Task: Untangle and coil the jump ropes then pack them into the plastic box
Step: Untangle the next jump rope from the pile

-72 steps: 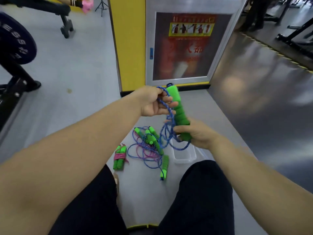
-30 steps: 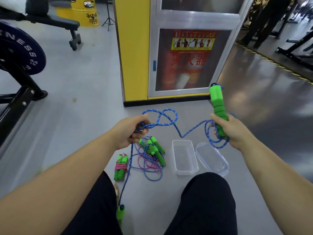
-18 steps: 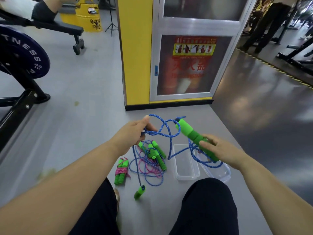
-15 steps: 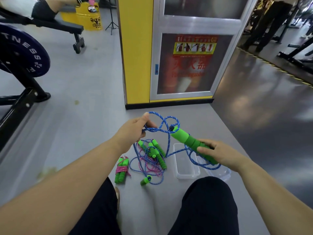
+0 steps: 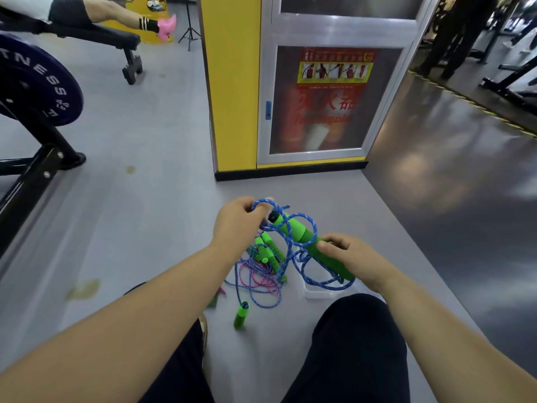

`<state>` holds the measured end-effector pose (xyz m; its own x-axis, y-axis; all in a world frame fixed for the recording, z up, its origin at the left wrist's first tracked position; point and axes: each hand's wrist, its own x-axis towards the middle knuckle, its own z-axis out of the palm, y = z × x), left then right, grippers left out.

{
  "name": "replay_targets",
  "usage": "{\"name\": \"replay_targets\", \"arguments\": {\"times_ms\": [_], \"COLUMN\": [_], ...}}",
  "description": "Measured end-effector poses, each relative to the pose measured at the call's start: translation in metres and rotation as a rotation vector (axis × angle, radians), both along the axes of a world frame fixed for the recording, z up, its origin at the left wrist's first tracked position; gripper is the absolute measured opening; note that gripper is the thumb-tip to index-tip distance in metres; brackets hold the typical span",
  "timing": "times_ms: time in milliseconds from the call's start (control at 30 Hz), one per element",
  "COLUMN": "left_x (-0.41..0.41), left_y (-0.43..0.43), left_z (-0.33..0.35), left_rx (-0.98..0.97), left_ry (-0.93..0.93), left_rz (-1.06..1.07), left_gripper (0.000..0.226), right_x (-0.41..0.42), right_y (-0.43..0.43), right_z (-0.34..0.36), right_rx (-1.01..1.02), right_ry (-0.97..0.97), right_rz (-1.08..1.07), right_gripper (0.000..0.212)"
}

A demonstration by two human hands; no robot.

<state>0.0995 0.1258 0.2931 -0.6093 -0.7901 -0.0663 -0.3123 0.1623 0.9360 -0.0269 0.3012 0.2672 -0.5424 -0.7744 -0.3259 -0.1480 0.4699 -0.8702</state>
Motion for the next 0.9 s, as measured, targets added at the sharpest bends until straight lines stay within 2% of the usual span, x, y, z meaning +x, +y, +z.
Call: {"name": "replay_targets", "arguments": {"times_ms": [100,167,233,333,433,500,567,633,700,800,900], "left_x": [0.004,0.005,0.006,0.006,0.004,0.004,0.007,0.01,0.009,0.004,0.002], "left_y": [-0.001,-0.004,-0.003,0.002,0.012,0.017,0.02,0.018,0.015,0.011,0.008], "left_z": [0.004,0.001,-0.004,-0.008,-0.007,-0.007,-0.004,-0.005,-0.01,-0.019,-0.023], "left_rx": [0.148,0.314,0.421,0.394,0.238,0.219,0.255,0.272,0.257,0.273,0.46], "left_ry": [-0.057,-0.167,-0.197,-0.208,-0.305,-0.318,-0.29,-0.258,-0.216,-0.115,-0.001], "left_rz": [-0.015,-0.074,-0.084,-0.095,-0.21,-0.293,-0.348,-0.351,-0.288,-0.152,-0.036], "left_gripper": [0.029,0.031,0.032,0.032,0.03,0.02,0.009,0.011,0.019,0.019,0.023], "right_x": [0.004,0.008,0.013,0.021,0.027,0.028,0.026,0.023,0.021,0.022,0.023], "right_y": [0.003,0.003,0.0,-0.004,-0.011,-0.02,-0.029,-0.031,-0.031,-0.029,-0.024], "right_z": [0.0,0.001,0.003,0.008,0.008,0.003,-0.003,-0.01,-0.015,-0.014,-0.012], "right_rx": [0.042,0.054,0.051,0.011,0.073,0.114,0.15,0.211,0.257,0.287,0.271], "right_ry": [-0.072,-0.106,-0.138,-0.189,-0.124,-0.052,0.038,0.14,0.223,0.265,0.246], "right_rz": [0.058,0.046,-0.002,-0.086,-0.158,-0.191,-0.201,-0.172,-0.123,-0.075,-0.033], "right_gripper": [0.019,0.023,0.029,0.025,0.045,0.057,0.058,0.053,0.056,0.06,0.054]}}
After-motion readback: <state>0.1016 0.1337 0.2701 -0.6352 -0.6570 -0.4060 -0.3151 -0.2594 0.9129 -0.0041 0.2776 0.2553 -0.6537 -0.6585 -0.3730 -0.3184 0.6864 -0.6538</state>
